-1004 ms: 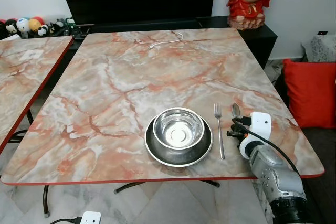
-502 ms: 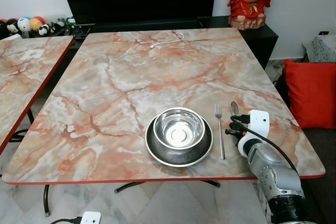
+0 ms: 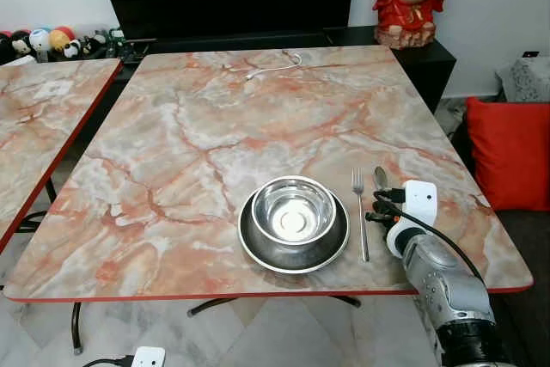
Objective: Setting the table
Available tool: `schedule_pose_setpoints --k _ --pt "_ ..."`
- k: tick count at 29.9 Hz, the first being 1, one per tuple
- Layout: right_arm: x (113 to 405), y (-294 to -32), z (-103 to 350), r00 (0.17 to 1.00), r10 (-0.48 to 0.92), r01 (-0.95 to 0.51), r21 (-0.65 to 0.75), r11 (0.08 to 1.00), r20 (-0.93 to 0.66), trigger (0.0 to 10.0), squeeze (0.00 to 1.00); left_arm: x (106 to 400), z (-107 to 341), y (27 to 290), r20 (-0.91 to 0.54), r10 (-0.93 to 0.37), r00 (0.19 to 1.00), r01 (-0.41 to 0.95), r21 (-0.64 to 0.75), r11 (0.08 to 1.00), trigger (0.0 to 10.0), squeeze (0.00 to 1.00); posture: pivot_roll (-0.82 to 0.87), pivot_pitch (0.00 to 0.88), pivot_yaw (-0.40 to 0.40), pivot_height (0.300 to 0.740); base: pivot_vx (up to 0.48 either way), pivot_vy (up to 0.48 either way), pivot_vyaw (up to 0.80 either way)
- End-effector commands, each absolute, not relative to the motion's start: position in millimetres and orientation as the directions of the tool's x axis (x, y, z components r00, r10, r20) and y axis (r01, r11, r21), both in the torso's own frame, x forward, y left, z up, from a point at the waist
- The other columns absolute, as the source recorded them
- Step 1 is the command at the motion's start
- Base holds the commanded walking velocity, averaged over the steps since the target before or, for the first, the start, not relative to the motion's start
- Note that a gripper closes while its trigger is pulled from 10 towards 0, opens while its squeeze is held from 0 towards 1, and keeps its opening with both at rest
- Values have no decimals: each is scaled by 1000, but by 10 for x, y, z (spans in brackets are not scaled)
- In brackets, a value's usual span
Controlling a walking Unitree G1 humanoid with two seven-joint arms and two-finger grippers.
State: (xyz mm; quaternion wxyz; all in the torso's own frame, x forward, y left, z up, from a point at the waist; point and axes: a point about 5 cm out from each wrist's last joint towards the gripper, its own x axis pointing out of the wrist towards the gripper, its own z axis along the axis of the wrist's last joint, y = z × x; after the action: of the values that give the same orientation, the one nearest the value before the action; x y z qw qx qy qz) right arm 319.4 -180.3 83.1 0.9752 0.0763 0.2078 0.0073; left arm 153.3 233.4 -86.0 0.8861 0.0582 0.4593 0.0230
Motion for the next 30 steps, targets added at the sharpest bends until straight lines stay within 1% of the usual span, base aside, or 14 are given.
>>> schedule_pose_setpoints --k 1,10,11,12,13,14,16,17,18,19,20,21,26,30 --pt "3212 -1785 841 911 46 13 140 990 -410 10000 0 1494 -873 2370 -824 108 556 -5 127 992 10000 0 -119 0 57 740 0 0 0" --pt "3217 -1793 839 909 39 15 128 992 -415 10000 0 1465 -869 2418 -825 112 554 -8 129 992 10000 0 -121 0 58 740 0 0 0" --pt "3218 -1788 839 909 41 14 129 992 -414 10000 557 1466 -868 2419 -825 112 555 -8 129 992 10000 0 -120 0 59 740 0 0 0" --pt "3218 -1781 839 909 44 12 131 991 -414 10000 733 1468 -868 2419 -824 112 555 -8 129 992 10000 0 -121 0 59 740 0 0 0" --pt "3218 -1778 839 909 45 11 132 991 -414 10000 733 1469 -867 2419 -824 112 555 -8 130 992 10000 0 -121 0 59 740 0 0 0" --pt "3218 -1779 837 909 42 12 127 992 -416 10000 1000 1472 -867 2414 -823 111 556 -7 129 992 10000 0 -120 0 59 740 0 0 0" --pt "3219 -1781 835 908 37 15 121 993 -418 10000 1000 1479 -867 2404 -823 110 558 -6 129 992 10000 0 -119 0 59 740 0 0 0" --pt "3220 -1782 835 908 37 15 120 993 -418 10000 788 1480 -868 2401 -823 110 558 -6 129 992 10000 0 -120 0 59 740 0 0 0" --pt "3221 -1783 835 908 35 16 119 993 -418 10000 408 1480 -869 2398 -823 110 557 -6 128 992 10000 0 -120 0 59 740 0 0 0" --pt "3222 -1784 836 908 35 16 116 993 -418 10000 125 1481 -870 2393 -823 109 557 -5 128 992 10000 0 -120 0 59 740 0 0 0" --pt "3222 -1784 836 908 35 16 116 993 -418 10000 125 1481 -870 2393 -823 109 557 -5 128 992 10000 0 -120 0 59 740 0 0 0" --pt "3223 -1784 837 908 35 15 115 993 -418 10000 0 1482 -870 2391 -823 109 557 -5 128 992 10000 0 -120 0 59 740 0 0 0" --pt "3230 -1796 841 908 29 16 104 994 -417 10000 0 1480 -874 2381 -825 109 555 -6 127 992 10000 0 -118 0 59 740 0 0 0" --pt "3241 -1831 872 918 -12 37 55 998 -397 10000 0 1477 -875 2385 -826 110 553 -6 128 992 10000 0 -121 0 61 740 0 0 0"
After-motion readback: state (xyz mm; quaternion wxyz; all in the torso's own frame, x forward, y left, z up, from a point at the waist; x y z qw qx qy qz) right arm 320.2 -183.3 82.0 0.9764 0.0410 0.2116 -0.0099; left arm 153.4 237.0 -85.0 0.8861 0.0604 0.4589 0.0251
